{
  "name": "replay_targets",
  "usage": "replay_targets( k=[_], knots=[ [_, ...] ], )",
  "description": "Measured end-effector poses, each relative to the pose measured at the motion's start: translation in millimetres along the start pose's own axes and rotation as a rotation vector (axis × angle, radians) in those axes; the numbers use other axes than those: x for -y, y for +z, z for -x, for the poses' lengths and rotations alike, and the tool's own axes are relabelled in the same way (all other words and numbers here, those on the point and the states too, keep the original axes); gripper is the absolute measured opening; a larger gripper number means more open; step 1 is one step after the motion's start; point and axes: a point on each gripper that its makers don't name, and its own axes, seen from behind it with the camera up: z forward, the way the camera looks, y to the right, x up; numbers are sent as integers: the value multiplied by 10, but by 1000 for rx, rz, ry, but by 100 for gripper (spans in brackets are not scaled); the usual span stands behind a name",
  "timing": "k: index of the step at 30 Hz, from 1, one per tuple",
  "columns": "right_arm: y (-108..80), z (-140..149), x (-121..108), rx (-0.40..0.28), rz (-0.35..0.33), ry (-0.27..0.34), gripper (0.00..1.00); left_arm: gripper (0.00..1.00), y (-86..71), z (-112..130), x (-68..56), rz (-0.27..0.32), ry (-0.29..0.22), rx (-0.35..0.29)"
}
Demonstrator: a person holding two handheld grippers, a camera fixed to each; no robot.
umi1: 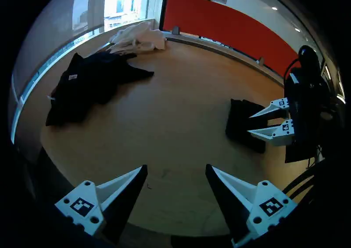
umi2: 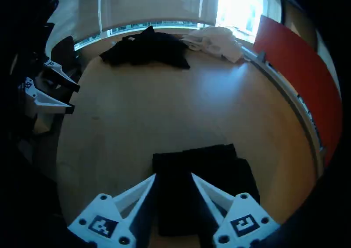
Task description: Fold towel
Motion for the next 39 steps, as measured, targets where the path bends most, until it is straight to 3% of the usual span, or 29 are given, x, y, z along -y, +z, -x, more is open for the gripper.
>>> replay_targets(
  k=[4, 24, 39],
  knots=[
    [-55, 18, -3, -4, 10, 9, 60, 99, 0, -9, -13, 2, 2, -1],
    [-365, 560, 68, 8, 96, 173, 60, 99, 26, -35, -85, 15, 8, -5],
    [-395, 920, 162, 31, 166, 282, 60, 98, 51, -32, -159, 30, 19, -3]
  ],
)
